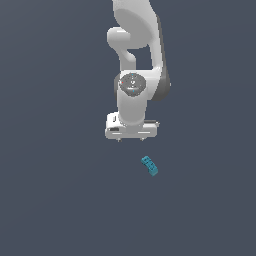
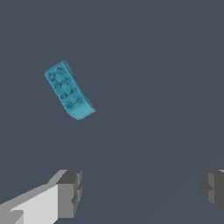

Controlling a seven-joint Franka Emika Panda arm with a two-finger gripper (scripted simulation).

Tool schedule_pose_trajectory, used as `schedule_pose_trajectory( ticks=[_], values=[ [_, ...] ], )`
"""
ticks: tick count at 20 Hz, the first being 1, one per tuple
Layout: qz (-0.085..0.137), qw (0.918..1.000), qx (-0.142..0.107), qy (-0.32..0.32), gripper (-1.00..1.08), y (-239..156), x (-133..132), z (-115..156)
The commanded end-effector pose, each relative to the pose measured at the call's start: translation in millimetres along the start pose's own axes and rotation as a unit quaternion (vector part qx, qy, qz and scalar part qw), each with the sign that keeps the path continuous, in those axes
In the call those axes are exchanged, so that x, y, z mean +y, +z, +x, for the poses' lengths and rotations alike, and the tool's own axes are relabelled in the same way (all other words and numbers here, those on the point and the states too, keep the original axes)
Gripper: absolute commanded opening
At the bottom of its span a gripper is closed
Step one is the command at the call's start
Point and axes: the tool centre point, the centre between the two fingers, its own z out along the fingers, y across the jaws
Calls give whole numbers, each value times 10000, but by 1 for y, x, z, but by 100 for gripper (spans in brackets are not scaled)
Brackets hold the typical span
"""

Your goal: Pick up the object and move it to a goal position.

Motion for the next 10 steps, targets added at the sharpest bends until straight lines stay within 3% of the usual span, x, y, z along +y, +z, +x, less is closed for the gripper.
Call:
schedule_pose_trajectory(
  ticks=[1, 10],
  values=[
    [-10, 9999, 15, -155, 100, 3, -5, 5],
    [-69, 9915, 152, -1294, 100, 26, -40, 41]
  ],
)
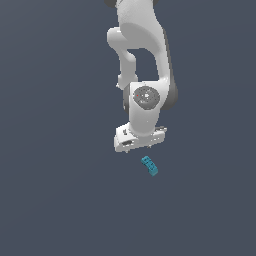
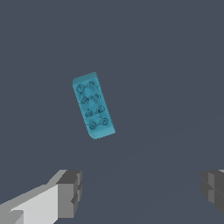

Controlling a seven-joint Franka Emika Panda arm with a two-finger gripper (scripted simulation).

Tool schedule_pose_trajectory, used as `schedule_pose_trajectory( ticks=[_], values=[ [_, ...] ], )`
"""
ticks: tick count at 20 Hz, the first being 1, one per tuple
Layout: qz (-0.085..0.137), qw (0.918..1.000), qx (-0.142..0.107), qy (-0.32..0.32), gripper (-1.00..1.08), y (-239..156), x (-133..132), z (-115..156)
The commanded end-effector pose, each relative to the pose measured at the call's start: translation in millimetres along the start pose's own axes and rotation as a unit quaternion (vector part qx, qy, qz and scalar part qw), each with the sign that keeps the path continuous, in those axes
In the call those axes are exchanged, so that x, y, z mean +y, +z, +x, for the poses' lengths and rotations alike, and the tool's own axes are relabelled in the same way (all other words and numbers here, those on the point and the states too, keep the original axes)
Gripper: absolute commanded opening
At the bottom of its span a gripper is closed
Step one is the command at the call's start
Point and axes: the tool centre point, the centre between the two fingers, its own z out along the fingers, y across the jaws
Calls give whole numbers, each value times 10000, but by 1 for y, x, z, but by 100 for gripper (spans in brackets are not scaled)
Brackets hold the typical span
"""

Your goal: Pick up the object and move it to a goal position.

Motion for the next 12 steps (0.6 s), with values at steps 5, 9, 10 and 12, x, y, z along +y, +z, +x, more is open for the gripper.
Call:
schedule_pose_trajectory(
  ticks=[5, 9, 10, 12],
  values=[
    [-28, 9954, 123, -949, 100, 22, -26, 33],
    [-34, 9911, 177, -1319, 100, 31, -36, 45],
    [-35, 9902, 187, -1385, 100, 33, -38, 47],
    [-36, 9887, 202, -1486, 100, 35, -41, 50]
  ],
)
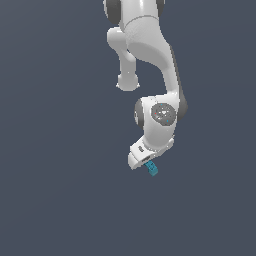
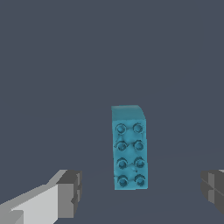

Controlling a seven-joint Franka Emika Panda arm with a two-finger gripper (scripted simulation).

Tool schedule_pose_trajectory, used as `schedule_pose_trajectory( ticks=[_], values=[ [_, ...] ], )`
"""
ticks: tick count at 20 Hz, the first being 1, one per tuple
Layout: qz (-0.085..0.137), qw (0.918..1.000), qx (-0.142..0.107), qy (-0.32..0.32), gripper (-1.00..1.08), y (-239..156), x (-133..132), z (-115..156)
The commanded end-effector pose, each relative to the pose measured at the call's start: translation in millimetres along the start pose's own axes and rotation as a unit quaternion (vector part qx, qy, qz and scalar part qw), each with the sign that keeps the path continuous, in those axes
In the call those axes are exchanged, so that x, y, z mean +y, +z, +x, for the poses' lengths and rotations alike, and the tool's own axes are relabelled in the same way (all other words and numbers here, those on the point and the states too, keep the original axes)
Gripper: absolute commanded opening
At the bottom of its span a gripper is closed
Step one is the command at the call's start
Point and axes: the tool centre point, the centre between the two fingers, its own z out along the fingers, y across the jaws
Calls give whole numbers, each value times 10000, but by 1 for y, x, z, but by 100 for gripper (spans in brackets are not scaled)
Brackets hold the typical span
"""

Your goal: Pick up the object and move it to a goal position.

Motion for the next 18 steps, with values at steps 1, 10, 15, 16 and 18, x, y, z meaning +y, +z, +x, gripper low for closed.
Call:
schedule_pose_trajectory(
  ticks=[1, 10, 15, 16, 18],
  values=[
    [-5, 9999, 23, -129, 100, 3, -2, 5],
    [-3, 9999, 24, -151, 100, 13, -3, 6],
    [-4, 9999, 28, -167, 100, 39, -3, 5],
    [-5, 9999, 29, -171, 100, 43, -4, 5],
    [-5, 9998, 29, -173, 100, 50, -3, 6]
  ],
)
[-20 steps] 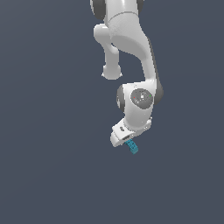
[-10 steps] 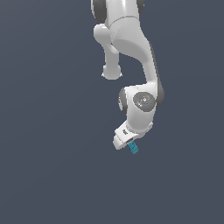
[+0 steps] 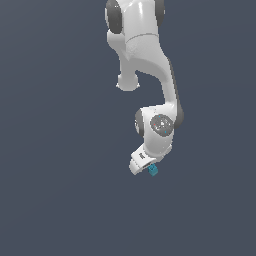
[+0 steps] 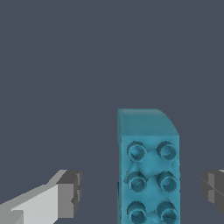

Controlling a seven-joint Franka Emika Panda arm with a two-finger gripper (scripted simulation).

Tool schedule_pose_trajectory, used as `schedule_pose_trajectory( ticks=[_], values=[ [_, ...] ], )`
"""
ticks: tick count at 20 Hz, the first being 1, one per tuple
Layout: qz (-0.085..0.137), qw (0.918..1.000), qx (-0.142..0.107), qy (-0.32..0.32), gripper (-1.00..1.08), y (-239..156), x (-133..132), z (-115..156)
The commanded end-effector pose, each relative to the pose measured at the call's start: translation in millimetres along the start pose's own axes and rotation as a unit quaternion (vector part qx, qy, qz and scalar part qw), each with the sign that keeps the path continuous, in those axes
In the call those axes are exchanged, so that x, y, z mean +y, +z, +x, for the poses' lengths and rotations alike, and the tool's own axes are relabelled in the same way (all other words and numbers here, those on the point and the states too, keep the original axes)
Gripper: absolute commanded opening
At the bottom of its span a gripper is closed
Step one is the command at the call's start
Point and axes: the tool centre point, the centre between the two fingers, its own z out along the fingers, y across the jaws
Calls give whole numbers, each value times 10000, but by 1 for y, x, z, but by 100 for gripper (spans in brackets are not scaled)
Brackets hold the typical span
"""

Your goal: Pick up the object and move it to a goal position.

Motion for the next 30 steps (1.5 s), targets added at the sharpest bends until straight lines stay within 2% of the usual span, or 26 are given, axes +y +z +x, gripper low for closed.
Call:
schedule_pose_trajectory(
  ticks=[1, 5, 6, 20, 25, 30],
  values=[
    [-3, 10000, 6, -6, 100, 8, 0, 1],
    [-3, 10000, 6, -6, 100, 10, 1, 2],
    [-3, 10000, 6, -6, -100, 10, 1, 2],
    [-2, 10000, 4, -5, -100, 6, 5, -2],
    [-2, 10000, 4, -5, -100, -9, 21, -15],
    [-2, 10000, 4, -5, -100, -39, 53, -39]
  ],
)
